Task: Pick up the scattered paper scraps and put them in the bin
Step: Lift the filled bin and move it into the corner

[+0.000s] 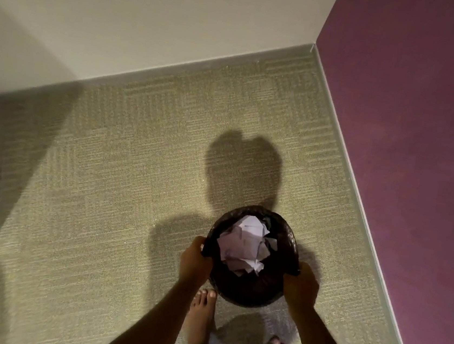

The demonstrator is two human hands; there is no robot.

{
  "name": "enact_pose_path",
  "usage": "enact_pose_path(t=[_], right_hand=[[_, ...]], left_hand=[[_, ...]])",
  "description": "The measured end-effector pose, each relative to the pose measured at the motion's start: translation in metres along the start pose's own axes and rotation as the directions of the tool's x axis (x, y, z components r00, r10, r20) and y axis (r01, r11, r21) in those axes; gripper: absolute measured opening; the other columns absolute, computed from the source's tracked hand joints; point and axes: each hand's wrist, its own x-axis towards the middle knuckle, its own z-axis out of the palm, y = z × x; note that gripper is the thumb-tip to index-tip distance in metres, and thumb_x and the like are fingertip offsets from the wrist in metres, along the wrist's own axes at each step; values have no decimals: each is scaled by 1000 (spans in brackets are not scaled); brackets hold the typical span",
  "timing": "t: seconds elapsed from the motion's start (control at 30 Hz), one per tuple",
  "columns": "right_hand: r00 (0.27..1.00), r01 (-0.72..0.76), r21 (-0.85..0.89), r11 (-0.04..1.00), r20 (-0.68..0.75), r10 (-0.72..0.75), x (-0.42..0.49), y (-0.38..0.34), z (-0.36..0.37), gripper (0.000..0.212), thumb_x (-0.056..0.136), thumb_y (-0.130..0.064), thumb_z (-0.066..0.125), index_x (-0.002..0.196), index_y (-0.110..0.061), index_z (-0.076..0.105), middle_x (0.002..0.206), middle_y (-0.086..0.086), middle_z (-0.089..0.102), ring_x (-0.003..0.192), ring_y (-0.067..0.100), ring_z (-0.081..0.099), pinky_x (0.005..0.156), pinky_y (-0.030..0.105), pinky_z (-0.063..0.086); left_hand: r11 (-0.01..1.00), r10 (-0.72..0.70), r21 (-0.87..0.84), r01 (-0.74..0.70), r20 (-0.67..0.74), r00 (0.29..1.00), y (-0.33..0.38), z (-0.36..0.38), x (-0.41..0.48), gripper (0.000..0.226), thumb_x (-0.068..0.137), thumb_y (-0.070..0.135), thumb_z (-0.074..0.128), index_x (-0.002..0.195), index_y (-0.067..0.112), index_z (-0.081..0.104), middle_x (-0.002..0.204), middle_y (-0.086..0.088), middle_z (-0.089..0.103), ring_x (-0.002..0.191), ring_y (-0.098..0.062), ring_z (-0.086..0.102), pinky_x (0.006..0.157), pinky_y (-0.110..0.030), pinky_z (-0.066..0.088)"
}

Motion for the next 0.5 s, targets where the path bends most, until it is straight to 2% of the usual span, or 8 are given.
enact_pose_path(t=[0.13,0.23,0.3,0.37,0.43,0.5], right_hand=[[1000,12,-4,1000,-20,-12,-29,-30,-30,10,100,-11,70,94,-7,64,82,8,64,76,30,61,61,31,42],[999,1,-3,1000,-33,-1,-44,-46,-46,5,98,-12,71,95,-8,68,83,9,71,77,32,67,68,39,51],[999,9,23,1000,-52,-7,-52,-56,-55,4,93,-8,72,90,-9,70,77,9,71,73,34,68,68,42,56],[996,33,64,997,-89,-27,-59,-68,-64,6,89,-15,71,87,-9,70,74,10,70,71,36,68,69,47,59],[996,45,83,996,-74,-38,-65,-86,-76,14,86,-22,69,91,-9,71,78,11,72,74,37,69,71,44,58],[999,21,85,996,-36,-17,-68,-106,-91,8,89,-15,75,94,-11,71,85,10,74,79,35,69,72,38,52]], left_hand=[[998,14,-53,-14,11,1000,19,-27,-23,21,99,14,66,119,20,67,94,0,75,80,-18,75,73,-40,67],[998,24,-66,-22,21,999,33,-49,-37,22,99,13,66,118,23,66,95,-2,76,80,-18,75,69,-36,65],[996,36,-84,-36,9,999,43,-62,-44,21,97,13,67,114,25,67,91,-2,77,78,-18,76,69,-38,66],[995,57,-84,-56,13,998,53,-74,-48,22,95,13,68,114,26,67,91,-1,77,79,-18,76,72,-40,67],[994,65,-87,-62,22,998,66,-87,-52,24,95,13,70,113,28,67,92,-2,79,78,-17,77,72,-39,68],[991,77,-107,-74,28,997,81,-98,-55,26,93,13,72,111,31,67,91,0,79,79,-16,78,72,-41,68]])
